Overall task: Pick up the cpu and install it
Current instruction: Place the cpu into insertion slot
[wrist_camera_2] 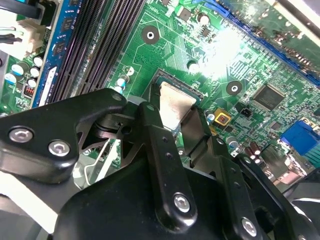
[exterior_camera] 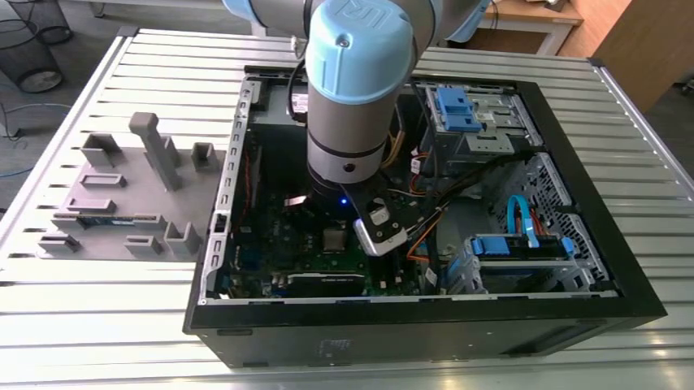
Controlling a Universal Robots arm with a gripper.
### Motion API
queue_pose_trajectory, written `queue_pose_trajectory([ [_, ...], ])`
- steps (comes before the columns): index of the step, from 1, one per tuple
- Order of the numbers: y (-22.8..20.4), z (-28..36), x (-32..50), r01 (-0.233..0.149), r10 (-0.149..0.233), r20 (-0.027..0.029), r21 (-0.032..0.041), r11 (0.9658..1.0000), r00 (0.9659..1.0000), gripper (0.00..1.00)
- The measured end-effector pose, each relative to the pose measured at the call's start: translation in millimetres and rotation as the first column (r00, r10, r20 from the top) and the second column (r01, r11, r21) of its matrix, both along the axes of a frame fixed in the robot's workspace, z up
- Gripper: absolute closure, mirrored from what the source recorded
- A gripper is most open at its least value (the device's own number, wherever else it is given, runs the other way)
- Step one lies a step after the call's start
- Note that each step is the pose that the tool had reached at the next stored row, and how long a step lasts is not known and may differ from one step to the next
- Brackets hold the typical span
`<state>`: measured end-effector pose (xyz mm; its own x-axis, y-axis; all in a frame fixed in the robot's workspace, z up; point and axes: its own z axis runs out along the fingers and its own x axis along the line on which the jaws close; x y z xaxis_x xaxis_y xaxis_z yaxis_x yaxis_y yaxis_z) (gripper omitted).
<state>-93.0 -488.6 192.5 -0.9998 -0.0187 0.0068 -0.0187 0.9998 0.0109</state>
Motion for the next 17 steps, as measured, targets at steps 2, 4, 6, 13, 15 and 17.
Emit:
queue_pose_trajectory([
  [2, 0.0, 0.0, 0.0, 0.000, 0.000, 0.0000, 0.0000, 1.0000, 1.0000, 0.55],
  [4, 0.0, 0.1, 0.0, 0.000, 0.000, 0.0000, -0.0001, 1.0000, 1.0000, 0.55],
  [6, -0.1, -0.9, 0.0, 0.000, 0.000, 0.0001, -0.0002, 1.0000, 1.0000, 0.55],
  [13, -0.3, -4.2, -0.1, 0.000, 0.000, -0.0001, -0.0006, 1.0000, 1.0000, 0.55],
  [15, -0.3, -4.4, 0.0, 0.000, 0.000, 0.0000, -0.0006, 1.0000, 1.0000, 0.55],
  [17, -0.3, -4.3, -0.1, 0.000, 0.000, 0.0000, -0.0008, 1.0000, 1.0000, 0.55],
])
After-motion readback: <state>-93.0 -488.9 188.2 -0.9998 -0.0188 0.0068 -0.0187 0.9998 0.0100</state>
